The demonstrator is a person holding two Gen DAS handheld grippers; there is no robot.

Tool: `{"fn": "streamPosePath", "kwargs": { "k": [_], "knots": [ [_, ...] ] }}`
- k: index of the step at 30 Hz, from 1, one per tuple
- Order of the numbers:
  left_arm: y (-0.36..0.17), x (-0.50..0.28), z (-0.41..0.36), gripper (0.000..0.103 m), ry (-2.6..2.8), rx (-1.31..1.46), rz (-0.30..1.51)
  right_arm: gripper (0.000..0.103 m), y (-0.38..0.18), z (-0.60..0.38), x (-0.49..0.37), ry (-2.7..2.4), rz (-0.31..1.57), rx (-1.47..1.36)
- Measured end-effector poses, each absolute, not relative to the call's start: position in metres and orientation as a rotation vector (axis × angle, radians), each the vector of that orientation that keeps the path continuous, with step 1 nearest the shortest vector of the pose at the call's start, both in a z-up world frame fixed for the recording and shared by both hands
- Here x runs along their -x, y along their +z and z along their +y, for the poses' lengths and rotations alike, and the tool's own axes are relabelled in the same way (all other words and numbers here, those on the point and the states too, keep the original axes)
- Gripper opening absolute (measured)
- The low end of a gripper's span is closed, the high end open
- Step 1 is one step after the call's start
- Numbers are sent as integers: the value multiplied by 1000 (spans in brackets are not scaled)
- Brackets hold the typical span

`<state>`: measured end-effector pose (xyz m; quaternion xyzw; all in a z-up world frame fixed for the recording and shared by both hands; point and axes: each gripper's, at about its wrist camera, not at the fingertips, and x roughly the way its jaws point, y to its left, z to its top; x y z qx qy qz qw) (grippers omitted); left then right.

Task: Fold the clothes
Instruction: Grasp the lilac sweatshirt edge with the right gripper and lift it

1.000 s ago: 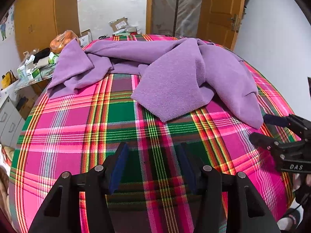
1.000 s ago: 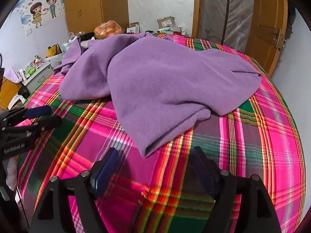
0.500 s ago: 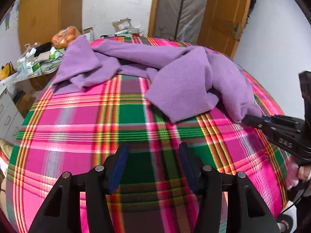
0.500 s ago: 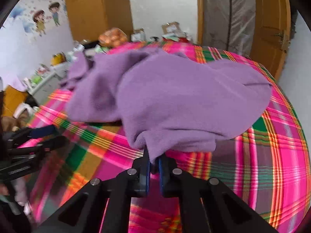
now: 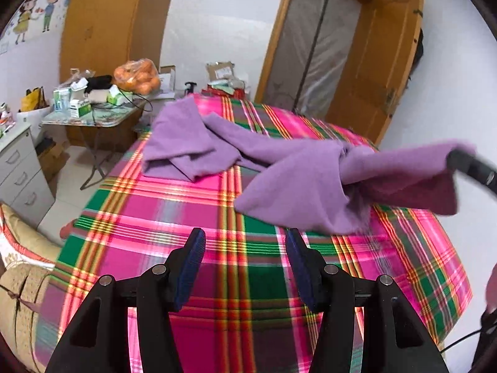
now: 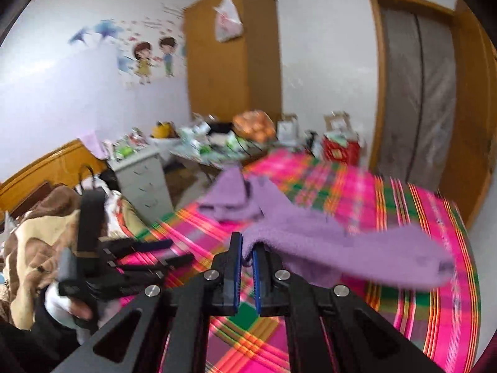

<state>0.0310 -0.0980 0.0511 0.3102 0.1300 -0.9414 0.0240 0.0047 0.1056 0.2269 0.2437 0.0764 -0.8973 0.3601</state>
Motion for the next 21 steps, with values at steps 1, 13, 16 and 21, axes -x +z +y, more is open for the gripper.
{"fn": "streamPosePath", "kwargs": {
  "k": [1, 13, 16, 21],
  "knots": [
    [52, -32, -98, 56, -2912, -954, 402, 7, 237, 101, -8, -2304, 197, -596],
    [55, -46, -97, 56, -2910, -899, 341, 7, 290, 98, -21, -2310, 147, -468],
    [49, -43, -96, 56, -2902, -929, 332, 7, 259, 106, -4, -2348, 150, -608],
    [39, -37, -92, 56, -2914, -989, 334, 8, 202, 139, 23, -2402, 92, -851]
  ]
}}
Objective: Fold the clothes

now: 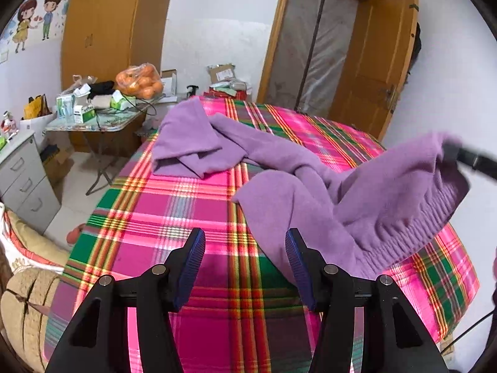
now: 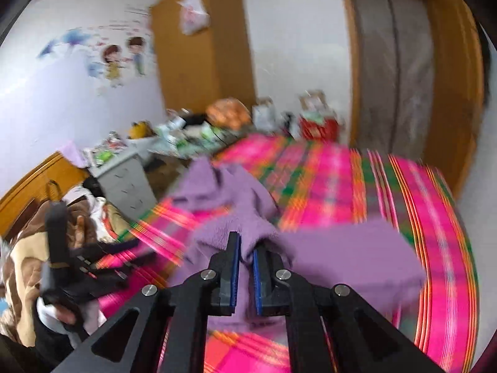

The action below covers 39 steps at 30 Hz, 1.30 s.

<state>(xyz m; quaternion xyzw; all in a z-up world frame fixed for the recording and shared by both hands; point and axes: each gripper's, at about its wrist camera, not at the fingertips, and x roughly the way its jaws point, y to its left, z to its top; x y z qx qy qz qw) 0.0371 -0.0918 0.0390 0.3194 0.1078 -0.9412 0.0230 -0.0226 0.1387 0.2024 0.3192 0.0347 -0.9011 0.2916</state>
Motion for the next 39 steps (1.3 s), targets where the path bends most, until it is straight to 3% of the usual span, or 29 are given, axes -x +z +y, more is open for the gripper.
{"fn": "streamPosePath", "kwargs": {
  "k": [8, 13, 20, 23, 25, 26, 28, 35, 39],
  "knots": [
    [17, -20, -84, 56, -2942, -1149, 438, 15, 141, 187, 27, -2333, -67, -1056],
    [8, -10, -72, 59, -2958, -1229, 481, 23, 134, 189, 25, -2285, -108, -1051],
    [3, -2, -61, 58, -2978, -1260, 542, 23, 132, 190, 26, -2247, -143, -1022],
    [3, -2, -57, 38, -2982, -1230, 535, 16, 135, 191, 23, -2241, -148, -991],
    [5, -3, -59, 11, -2970, -1194, 531, 14, 138, 192, 21, -2235, -148, -976],
    [7, -4, -62, 8, -2954, -1168, 531, 14, 139, 191, 20, -2231, -148, -969],
    [13, -8, -72, 3, -2923, -1110, 536, 13, 143, 190, 17, -2223, -147, -955],
    [57, -30, -133, 1, -2826, -843, 565, 10, 152, 155, -4, -2057, -149, -923],
    [55, -37, -134, 2, -2905, -905, 646, 10, 163, 139, -14, -2031, -120, -869]
  ]
}}
